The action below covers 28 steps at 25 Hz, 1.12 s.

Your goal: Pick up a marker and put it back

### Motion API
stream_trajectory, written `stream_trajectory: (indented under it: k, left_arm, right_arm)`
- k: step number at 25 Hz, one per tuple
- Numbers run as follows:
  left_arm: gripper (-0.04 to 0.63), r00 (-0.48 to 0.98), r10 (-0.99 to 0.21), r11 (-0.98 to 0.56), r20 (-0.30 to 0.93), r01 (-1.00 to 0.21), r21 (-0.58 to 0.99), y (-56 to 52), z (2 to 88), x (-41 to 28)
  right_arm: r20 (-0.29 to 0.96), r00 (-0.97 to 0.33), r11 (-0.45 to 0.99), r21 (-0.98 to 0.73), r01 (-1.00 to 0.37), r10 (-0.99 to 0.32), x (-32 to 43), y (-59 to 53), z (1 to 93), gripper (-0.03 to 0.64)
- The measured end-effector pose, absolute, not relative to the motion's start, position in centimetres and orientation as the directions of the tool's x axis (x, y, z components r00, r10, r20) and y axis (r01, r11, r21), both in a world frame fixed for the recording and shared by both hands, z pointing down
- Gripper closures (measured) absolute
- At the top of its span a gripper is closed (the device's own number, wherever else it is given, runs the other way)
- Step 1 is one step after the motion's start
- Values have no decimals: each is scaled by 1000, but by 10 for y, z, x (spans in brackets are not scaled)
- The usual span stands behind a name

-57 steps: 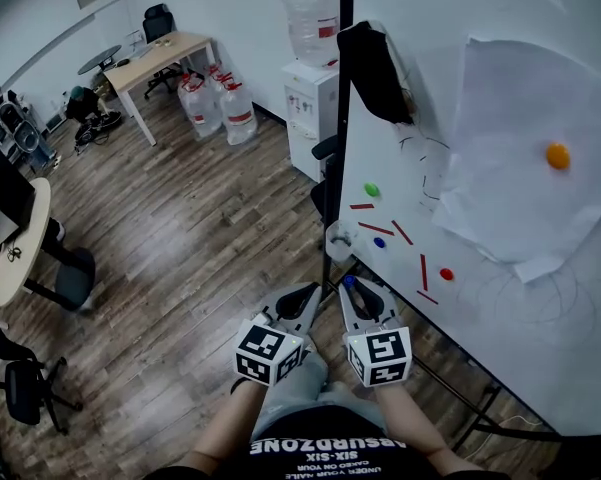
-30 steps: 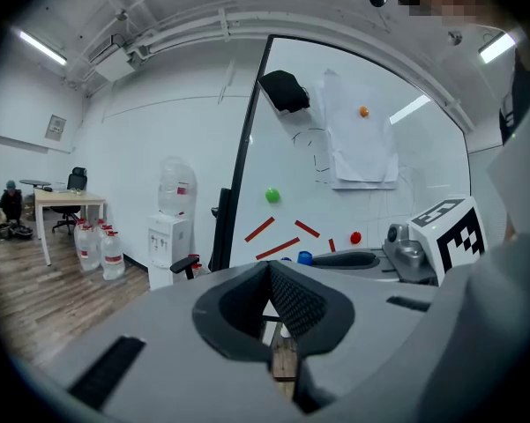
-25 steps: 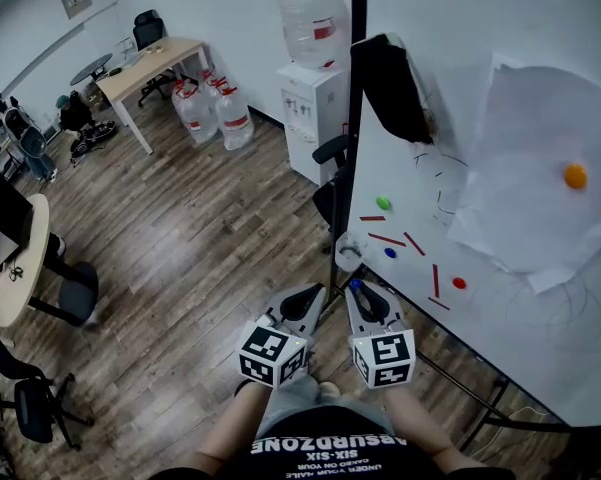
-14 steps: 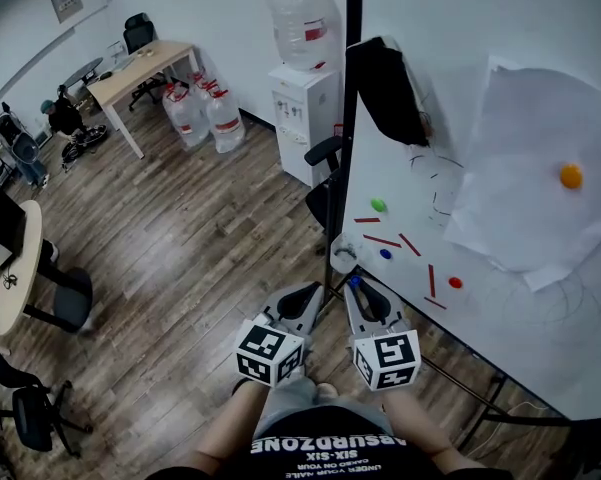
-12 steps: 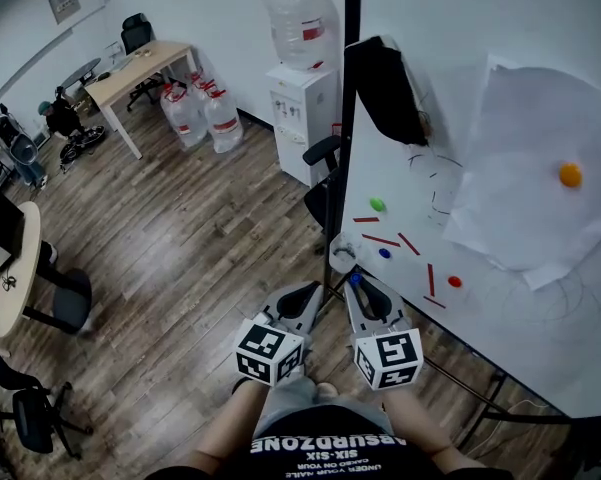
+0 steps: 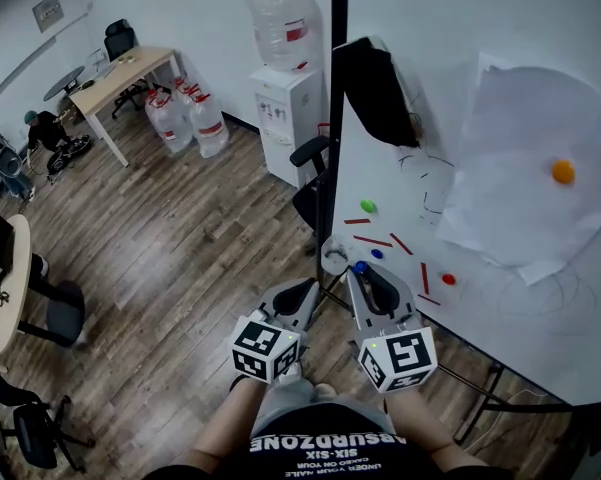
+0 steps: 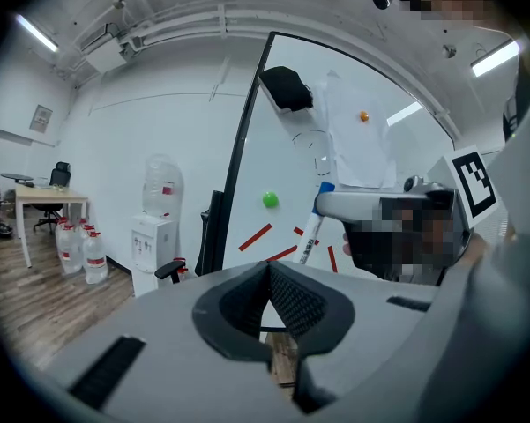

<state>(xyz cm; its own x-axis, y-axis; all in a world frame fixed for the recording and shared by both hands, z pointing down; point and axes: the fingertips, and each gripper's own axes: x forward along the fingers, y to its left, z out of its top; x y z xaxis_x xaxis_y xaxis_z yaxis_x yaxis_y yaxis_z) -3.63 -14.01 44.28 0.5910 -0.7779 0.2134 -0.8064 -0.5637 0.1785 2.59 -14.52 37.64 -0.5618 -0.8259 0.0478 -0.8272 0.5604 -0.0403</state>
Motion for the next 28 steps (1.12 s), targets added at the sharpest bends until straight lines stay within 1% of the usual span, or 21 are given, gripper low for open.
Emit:
stream_trajectory:
  k: [5,12,28]
  left_arm:
    - [589,611,-763,-582,214,-792,184,-146,444,-34]
    - [589,635,-748,-607,193,-772,188,-156,436,-31]
    - [588,658,-725,-632,202,-753,185,-187,441,-42]
  right_arm:
    - [19,-546,546,-16,-838,-837,28,-149,365,552]
    - [27,-522,522,-16,-853,-853,26,-161,365,552]
    - [3,-511,511,0,-859,-859,8,-199,358,552]
